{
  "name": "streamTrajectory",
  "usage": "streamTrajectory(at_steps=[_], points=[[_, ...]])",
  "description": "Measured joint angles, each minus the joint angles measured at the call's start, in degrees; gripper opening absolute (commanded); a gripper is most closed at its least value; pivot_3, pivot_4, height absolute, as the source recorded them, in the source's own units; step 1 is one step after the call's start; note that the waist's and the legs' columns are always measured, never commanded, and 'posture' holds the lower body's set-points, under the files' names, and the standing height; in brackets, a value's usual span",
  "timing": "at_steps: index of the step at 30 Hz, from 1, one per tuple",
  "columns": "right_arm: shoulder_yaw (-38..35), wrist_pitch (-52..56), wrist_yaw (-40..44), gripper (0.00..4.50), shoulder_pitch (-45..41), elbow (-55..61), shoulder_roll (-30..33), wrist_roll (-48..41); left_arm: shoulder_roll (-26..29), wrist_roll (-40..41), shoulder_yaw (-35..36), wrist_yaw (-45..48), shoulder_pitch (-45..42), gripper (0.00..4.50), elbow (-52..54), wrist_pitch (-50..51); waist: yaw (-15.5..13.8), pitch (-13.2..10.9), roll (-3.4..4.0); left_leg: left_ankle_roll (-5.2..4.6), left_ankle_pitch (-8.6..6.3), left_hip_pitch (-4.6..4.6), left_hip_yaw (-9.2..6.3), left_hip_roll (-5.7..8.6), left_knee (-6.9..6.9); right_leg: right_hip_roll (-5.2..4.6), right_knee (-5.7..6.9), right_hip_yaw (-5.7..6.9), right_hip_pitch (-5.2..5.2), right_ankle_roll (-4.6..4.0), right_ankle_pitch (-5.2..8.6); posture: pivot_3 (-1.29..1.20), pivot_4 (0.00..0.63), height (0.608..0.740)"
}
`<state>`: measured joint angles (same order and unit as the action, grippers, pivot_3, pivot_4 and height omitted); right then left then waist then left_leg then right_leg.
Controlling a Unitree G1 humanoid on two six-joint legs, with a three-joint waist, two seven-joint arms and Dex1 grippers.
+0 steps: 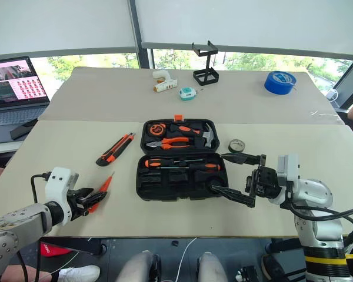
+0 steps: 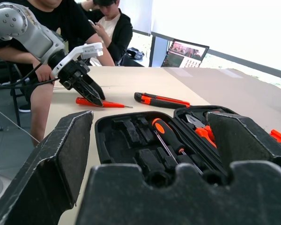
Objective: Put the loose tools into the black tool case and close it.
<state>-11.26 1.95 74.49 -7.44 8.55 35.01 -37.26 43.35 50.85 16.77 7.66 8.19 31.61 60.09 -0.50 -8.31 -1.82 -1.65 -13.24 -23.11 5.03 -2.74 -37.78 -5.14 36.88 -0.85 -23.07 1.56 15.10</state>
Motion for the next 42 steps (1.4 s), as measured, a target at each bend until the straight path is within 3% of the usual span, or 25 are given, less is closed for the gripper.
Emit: streamTrajectory(at_steps=[3, 4, 8, 12, 15, 19, 22, 24, 29, 34, 42], points=[[0.0, 0.0, -0.1, 4.50, 0.6, 0.3, 0.0, 0.0, -0.2, -0.3, 0.7, 1.7, 1.1, 0.53, 0.2, -0.3, 0.0, 0.0, 0.01, 0.00, 0.00, 0.00, 0.01, -0.01, 0.00, -0.01, -0.01, 0.00, 0.00, 0.00, 0.00, 0.00, 0.150, 0.740], [0.0, 0.0, -0.2, 4.50, 1.0, 0.6, 0.0, 0.0, -0.2, -0.4, 1.0, 2.6, 1.6, 0.44, 0.2, -0.5, 0.0, 0.0, 0.03, 0.00, 0.00, 0.00, 0.00, -0.01, 0.00, -0.01, -0.02, 0.00, 0.00, 0.00, 0.00, 0.00, 0.150, 0.740], [0.0, 0.0, -0.2, 4.50, 1.7, 1.1, 0.1, 0.0, 1.7, -2.5, 2.1, 11.0, 5.0, 0.44, -0.4, -5.5, 0.2, 0.0, 0.03, 0.00, 0.00, -0.02, 0.01, -0.04, 0.00, 0.03, -0.03, 0.01, -0.04, -0.02, 0.01, 0.00, 0.150, 0.740], [-0.3, 0.0, -0.3, 4.50, 2.8, 1.2, 0.6, 0.0, 9.2, -12.1, 1.4, 32.1, 6.9, 0.44, -8.2, -24.3, 0.0, 0.0, 0.03, 0.03, 0.00, -0.09, 0.01, -0.08, 0.00, 0.06, -0.04, 0.13, -0.15, -0.57, 0.29, 0.00, 0.150, 0.740], [-0.7, 0.0, -1.0, 4.50, 3.4, 1.1, 1.5, 0.2, 10.9, -13.4, 1.2, 43.9, 1.3, 0.44, -11.0, -32.3, -0.5, -0.1, 0.15, 0.02, 0.00, -0.18, 0.04, 0.01, 0.00, -0.17, -0.10, 0.16, -0.12, -0.59, 0.31, 0.00, 0.150, 0.740], [-2.1, 0.8, -2.3, 4.50, 4.3, 0.8, 4.0, 0.6, 12.5, -15.4, -9.3, 54.5, -14.1, 0.44, -13.2, -34.0, -0.9, -0.1, 0.11, -0.13, 0.03, -0.22, 0.11, 0.12, -0.05, -0.11, -0.20, 0.10, -0.02, 0.03, -0.05, 0.00, 0.150, 0.740], [-3.4, 1.2, -2.5, 4.50, 6.5, 1.0, 5.3, 0.9, 11.9, -20.7, -20.2, 57.3, -26.4, 0.44, -15.5, -31.1, -0.8, -0.1, 0.09, -0.19, 0.05, -0.27, 0.12, 0.24, -0.08, 0.10, -0.25, 0.05, 0.00, 0.22, -0.11, 0.00, 0.150, 0.740], [-3.3, 1.6, -2.6, 4.50, 8.2, 1.1, 5.9, 1.2, 8.6, -26.4, -28.1, 58.4, -35.0, 0.44, -19.3, -30.0, -0.7, -0.1, 0.06, -0.18, 0.06, -0.38, 0.20, 0.29, -0.09, 0.25, -0.21, 0.06, -0.04, 0.31, -0.06, 0.00, 0.150, 0.740], [-3.7, 1.9, -4.4, 4.50, 11.2, 3.2, 5.9, 1.2, 0.0, -32.6, -38.1, 58.9, -45.6, 0.44, -25.7, -27.4, 0.1, -0.1, 0.01, -0.18, 0.06, -0.45, -0.02, 0.12, -0.13, 0.50, -0.19, -0.05, -0.12, 0.31, -0.07, 0.00, 0.150, 0.740], [-3.8, 2.2, -6.4, 4.50, 13.2, 6.0, 5.3, 1.1, -5.6, -38.1, -41.9, 58.0, -50.9, 0.44, -32.5, -27.4, -0.1, -0.1, -0.01, -0.15, 0.08, -0.53, -0.07, 0.05, -0.20, 0.69, -0.17, -0.09, -0.10, 0.30, -0.06, 0.00, 0.150, 0.740], [-3.8, 3.2, -8.5, 4.50, 15.0, 8.4, 4.9, 1.0, -7.7, -43.7, -44.8, 59.4, -53.1, 0.44, -34.7, -27.5, -0.1, -0.1, -0.01, -0.15, 0.08, -0.58, -0.19, 0.05, -0.27, 0.68, -0.16, -0.13, -0.11, 0.30, -0.06, 0.00, 0.150, 0.740]])
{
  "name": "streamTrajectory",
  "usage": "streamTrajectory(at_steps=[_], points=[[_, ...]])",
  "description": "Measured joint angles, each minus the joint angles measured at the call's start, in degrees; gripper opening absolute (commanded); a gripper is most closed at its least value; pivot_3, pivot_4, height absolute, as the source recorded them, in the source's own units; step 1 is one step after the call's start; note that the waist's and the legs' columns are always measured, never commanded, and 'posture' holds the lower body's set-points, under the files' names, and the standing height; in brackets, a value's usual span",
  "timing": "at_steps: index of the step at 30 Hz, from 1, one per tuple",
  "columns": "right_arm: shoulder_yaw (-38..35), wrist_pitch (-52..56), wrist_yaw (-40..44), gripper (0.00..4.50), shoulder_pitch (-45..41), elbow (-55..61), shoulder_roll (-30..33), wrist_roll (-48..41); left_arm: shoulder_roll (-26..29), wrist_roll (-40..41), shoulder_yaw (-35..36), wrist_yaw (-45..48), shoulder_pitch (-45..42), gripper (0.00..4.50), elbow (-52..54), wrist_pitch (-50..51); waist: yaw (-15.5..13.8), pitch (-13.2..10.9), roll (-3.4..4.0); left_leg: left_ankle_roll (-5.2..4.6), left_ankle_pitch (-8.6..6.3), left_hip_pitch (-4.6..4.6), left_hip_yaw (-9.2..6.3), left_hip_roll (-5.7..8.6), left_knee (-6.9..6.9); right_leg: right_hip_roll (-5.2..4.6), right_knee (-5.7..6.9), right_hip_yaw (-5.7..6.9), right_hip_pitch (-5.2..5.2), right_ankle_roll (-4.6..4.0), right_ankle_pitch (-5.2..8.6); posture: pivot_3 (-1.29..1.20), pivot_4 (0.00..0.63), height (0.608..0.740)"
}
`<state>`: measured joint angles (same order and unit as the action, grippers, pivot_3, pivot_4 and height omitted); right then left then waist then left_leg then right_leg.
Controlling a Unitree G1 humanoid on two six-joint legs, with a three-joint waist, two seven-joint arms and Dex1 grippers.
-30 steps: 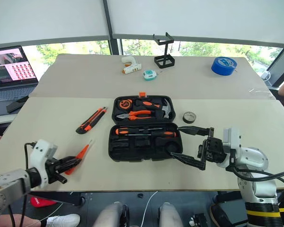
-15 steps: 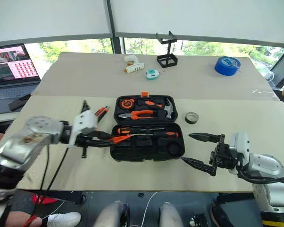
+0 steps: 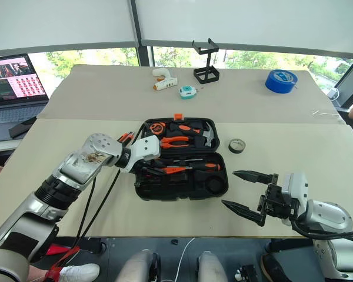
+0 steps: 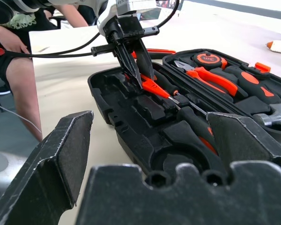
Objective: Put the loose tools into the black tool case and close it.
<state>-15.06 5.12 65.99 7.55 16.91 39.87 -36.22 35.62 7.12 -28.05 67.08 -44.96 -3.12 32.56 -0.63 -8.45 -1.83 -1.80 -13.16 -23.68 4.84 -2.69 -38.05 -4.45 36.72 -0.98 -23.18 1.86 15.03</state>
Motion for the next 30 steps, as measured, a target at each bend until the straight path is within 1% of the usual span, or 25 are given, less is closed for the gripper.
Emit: streamTrajectory(at_steps=[4, 8, 11, 18, 30], points=[[0.0, 0.4, -0.3, 4.50, 0.0, 0.1, 0.0, -0.1, 0.9, -1.4, -0.7, 1.5, -0.2, 0.44, 1.4, 1.3, 0.1, 0.0, 0.01, 0.00, 0.00, 0.02, -0.03, -0.02, 0.00, 0.02, 0.01, -0.01, 0.00, 0.00, 0.00, 0.00, 0.150, 0.740], [0.0, 0.6, -0.3, 4.50, -0.2, 0.1, 0.0, -0.1, 3.1, -2.9, -1.3, 2.5, -0.2, 0.44, 3.6, 3.7, 0.1, 0.0, 0.02, 0.00, 0.00, 0.07, -0.05, -0.03, 0.00, 0.02, 0.04, -0.03, 0.02, 0.00, 0.00, 0.00, 0.150, 0.740], [0.0, 0.7, -0.4, 4.50, -0.9, 0.1, 0.1, -0.1, 3.4, -3.4, -1.2, 2.6, -0.2, 0.44, 4.3, 5.3, 0.0, 0.0, 0.02, 0.00, 0.00, 0.08, -0.06, -0.02, -0.01, 0.02, 0.04, -0.03, 0.04, 0.00, 0.00, 0.00, 0.150, 0.740], [0.0, 1.7, -0.4, 4.50, -2.1, 0.1, 0.1, -0.1, 1.9, -4.8, -1.4, 2.2, -0.8, 0.44, 3.6, 6.4, -0.1, 0.0, 0.02, -0.01, 0.00, 0.07, -0.06, -0.02, -0.17, 0.02, 0.12, 0.00, 0.08, 0.00, 0.00, 0.00, 0.150, 0.740], [0.0, 2.9, -0.8, 4.50, -2.2, 1.0, 0.1, -0.1, -1.6, -8.1, -3.2, 1.9, -3.0, 0.44, -1.3, 4.8, -0.2, 0.0, 0.03, -0.01, -0.01, 0.03, -0.07, -0.02, -0.41, 0.03, 0.29, 0.01, 0.12, 0.00, 0.00, 0.00, 0.150, 0.740]])
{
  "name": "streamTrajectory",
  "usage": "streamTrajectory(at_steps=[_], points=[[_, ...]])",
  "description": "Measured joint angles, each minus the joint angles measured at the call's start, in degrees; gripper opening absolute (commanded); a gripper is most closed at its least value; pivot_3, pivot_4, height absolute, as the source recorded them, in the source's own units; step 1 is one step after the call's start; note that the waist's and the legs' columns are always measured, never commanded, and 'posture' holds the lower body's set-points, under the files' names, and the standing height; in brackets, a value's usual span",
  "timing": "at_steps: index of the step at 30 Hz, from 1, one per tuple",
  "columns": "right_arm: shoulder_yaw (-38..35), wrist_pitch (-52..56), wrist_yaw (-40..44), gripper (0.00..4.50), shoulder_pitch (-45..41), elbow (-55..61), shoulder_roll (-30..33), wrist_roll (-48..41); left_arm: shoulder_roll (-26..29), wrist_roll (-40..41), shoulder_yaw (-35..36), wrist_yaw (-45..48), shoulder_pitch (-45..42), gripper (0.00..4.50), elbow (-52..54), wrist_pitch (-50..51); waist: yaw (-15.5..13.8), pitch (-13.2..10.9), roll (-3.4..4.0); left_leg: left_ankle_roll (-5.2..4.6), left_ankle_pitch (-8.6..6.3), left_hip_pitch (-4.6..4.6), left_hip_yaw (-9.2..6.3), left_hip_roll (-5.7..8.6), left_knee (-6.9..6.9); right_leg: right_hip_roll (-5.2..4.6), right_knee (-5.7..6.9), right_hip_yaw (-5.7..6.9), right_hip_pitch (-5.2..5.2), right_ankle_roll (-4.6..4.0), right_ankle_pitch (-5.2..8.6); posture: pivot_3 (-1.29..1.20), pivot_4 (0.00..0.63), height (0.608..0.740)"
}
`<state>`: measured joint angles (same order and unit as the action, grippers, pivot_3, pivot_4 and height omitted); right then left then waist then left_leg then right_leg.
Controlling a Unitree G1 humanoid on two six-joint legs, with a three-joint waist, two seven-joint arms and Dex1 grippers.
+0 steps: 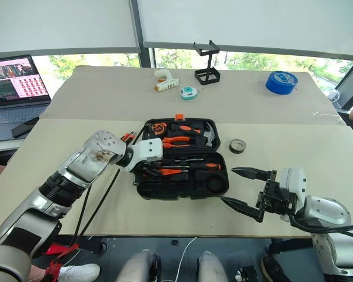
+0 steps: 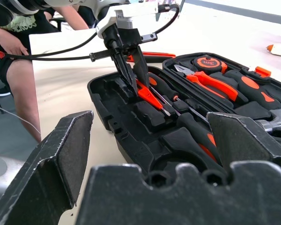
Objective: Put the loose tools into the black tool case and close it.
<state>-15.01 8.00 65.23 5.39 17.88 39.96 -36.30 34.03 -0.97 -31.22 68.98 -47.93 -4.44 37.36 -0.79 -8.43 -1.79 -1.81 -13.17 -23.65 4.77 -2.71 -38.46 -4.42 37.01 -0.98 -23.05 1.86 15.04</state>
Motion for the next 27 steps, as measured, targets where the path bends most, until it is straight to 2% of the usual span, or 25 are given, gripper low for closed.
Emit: streamTrajectory(at_steps=[8, 10, 11, 14, 21, 25, 27], points=[[0.4, 0.1, -1.1, 4.50, 0.1, 0.8, -0.3, 0.0, -0.5, -1.3, -0.7, 1.3, -0.8, 0.44, -0.8, -0.2, 0.1, 0.0, 0.02, -0.02, -0.01, 0.00, -0.04, -0.01, -0.10, 0.01, 0.05, -0.01, 0.01, 0.00, 0.00, 0.00, 0.150, 0.740], [0.7, 0.1, -1.5, 4.50, 0.1, 0.8, -0.3, 0.0, -0.6, -1.3, -0.5, 1.2, -0.7, 1.44, -1.0, -1.0, 0.0, 0.0, 0.01, -0.03, -0.02, -0.03, -0.06, -0.01, -0.15, 0.00, 0.06, 0.00, 0.01, 0.00, 0.00, 0.00, 0.150, 0.740], [0.8, 0.1, -1.6, 4.50, 0.0, 0.8, -0.4, 0.0, -0.7, -1.2, -0.2, 1.2, -0.5, 1.60, -0.9, -1.3, 0.0, 0.0, 0.01, -0.04, -0.03, -0.07, -0.06, -0.01, -0.19, 0.00, 0.06, 0.00, 0.00, 0.00, 0.00, 0.00, 0.150, 0.740], [1.0, 0.1, -1.6, 4.50, 0.0, 0.8, -0.4, 0.0, -1.2, 0.5, 1.6, 1.2, 1.7, 2.59, -0.1, -1.3, 0.1, 0.0, 0.01, -0.09, -0.05, -0.13, -0.11, -0.04, -0.26, 0.00, 0.07, -0.01, -0.04, 0.00, 0.00, 0.00, 0.150, 0.740], [1.2, 0.2, -1.4, 4.50, -0.7, 0.6, -0.4, 0.0, -1.7, 7.8, 10.8, 0.4, 4.0, 2.59, 7.3, -2.1, 0.1, 0.0, 0.00, -0.09, -0.05, -0.21, -0.14, -0.06, -0.34, 0.00, 0.10, 0.02, -0.07, 0.00, -0.01, 0.00, 0.150, 0.740], [2.1, 0.9, -1.2, 4.50, -2.1, -0.2, -0.4, 0.0, -0.7, 8.2, 14.5, -2.2, 7.4, 2.59, 7.8, -3.9, 0.3, 0.0, 0.01, -0.09, -0.05, -0.16, -0.13, -0.07, -0.31, 0.02, 0.11, -0.01, -0.08, 0.00, -0.01, 0.00, 0.150, 0.740], [2.5, 1.3, -1.0, 4.50, -2.5, -0.5, -0.4, 0.0, 0.2, 8.1, 14.6, -2.4, 10.8, 2.06, 6.3, -6.4, 0.3, 0.0, 0.01, -0.09, -0.05, -0.16, -0.13, -0.09, -0.29, 0.04, 0.11, 0.00, -0.09, 0.00, -0.01, 0.00, 0.150, 0.740]])
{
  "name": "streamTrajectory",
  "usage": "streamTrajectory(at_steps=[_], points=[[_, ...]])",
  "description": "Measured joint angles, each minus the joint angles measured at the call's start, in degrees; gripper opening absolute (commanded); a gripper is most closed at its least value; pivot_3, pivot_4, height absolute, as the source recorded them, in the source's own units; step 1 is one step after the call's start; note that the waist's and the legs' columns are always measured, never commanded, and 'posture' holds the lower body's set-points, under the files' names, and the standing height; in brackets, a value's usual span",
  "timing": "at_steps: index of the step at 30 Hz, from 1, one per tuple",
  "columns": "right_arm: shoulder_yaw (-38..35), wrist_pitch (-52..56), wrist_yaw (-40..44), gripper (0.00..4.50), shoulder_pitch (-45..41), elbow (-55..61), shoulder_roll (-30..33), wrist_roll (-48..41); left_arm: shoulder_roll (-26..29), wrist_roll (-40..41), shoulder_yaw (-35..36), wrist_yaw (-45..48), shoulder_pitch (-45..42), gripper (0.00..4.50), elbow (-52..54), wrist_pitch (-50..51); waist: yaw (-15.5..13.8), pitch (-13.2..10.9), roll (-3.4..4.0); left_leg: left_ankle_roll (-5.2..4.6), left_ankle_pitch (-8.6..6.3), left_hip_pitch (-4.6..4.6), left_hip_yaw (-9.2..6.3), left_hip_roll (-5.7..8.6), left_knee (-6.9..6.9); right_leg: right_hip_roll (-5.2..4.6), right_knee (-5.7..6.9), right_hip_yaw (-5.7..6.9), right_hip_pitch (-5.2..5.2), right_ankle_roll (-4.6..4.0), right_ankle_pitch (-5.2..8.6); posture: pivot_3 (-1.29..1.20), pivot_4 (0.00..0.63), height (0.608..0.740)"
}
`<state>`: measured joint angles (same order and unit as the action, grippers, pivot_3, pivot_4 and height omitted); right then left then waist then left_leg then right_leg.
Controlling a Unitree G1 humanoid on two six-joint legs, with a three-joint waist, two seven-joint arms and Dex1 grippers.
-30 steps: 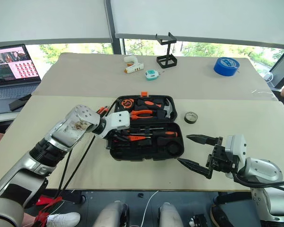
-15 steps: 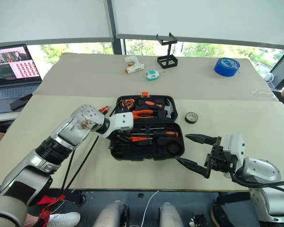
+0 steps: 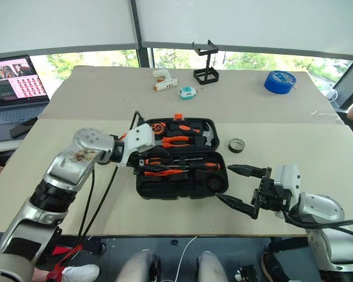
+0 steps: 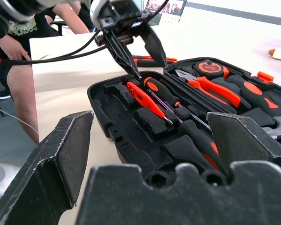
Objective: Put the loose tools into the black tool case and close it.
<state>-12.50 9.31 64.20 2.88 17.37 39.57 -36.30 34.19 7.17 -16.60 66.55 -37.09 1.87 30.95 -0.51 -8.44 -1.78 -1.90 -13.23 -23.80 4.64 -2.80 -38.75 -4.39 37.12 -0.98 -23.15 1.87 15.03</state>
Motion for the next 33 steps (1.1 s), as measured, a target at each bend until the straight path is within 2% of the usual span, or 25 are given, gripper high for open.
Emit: streamTrajectory(at_steps=[3, 6, 16, 23, 33], points=[[0.1, 0.1, 0.4, 4.50, 0.0, -0.1, 0.0, 0.0, -0.1, 0.2, 0.3, -0.4, 3.1, 1.16, -2.2, -2.6, -0.2, 0.0, -0.01, 0.00, 0.00, -0.03, 0.02, 0.00, -0.03, -0.02, 0.00, 0.01, 0.00, 0.00, 0.00, 0.00, 0.150, 0.740], [0.2, 0.2, 0.6, 4.50, -0.1, -0.1, 0.0, 0.0, -2.7, 2.8, 3.4, -1.6, 3.9, 0.04, -2.8, -3.7, -0.7, 0.0, -0.02, 0.00, 0.00, -0.08, 0.02, 0.03, -0.14, -0.06, -0.02, 0.04, 0.06, 0.03, -0.02, 0.00, 0.150, 0.740], [0.2, 0.4, 0.4, 4.50, 0.3, -0.2, 0.0, 0.0, -6.2, 4.1, 3.7, -3.0, 5.5, 0.04, -3.0, -7.9, -0.2, 0.0, -0.02, 0.00, 0.00, -0.06, 0.01, 0.03, -0.11, -0.03, -0.01, 0.00, 0.05, 0.03, -0.02, 0.00, 0.150, 0.740], [0.2, 0.5, -0.4, 4.50, 0.4, -0.2, -0.3, 0.0, -9.2, 1.8, 1.7, -5.0, 4.4, 0.04, -8.4, -11.0, -0.2, 0.0, -0.02, 0.00, 0.00, -0.07, 0.02, 0.04, -0.11, -0.02, -0.01, 0.01, 0.05, 0.03, -0.02, 0.00, 0.150, 0.740], [0.2, 0.5, -0.7, 4.50, 1.3, 0.1, -0.3, 0.0, -9.6, -0.1, 0.5, -6.2, 3.6, 0.04, -10.2, -10.9, -0.2, 0.0, -0.01, 0.00, 0.00, -0.03, 0.01, 0.04, -0.11, -0.02, -0.01, 0.00, 0.08, 0.03, -0.03, 0.00, 0.150, 0.740]])
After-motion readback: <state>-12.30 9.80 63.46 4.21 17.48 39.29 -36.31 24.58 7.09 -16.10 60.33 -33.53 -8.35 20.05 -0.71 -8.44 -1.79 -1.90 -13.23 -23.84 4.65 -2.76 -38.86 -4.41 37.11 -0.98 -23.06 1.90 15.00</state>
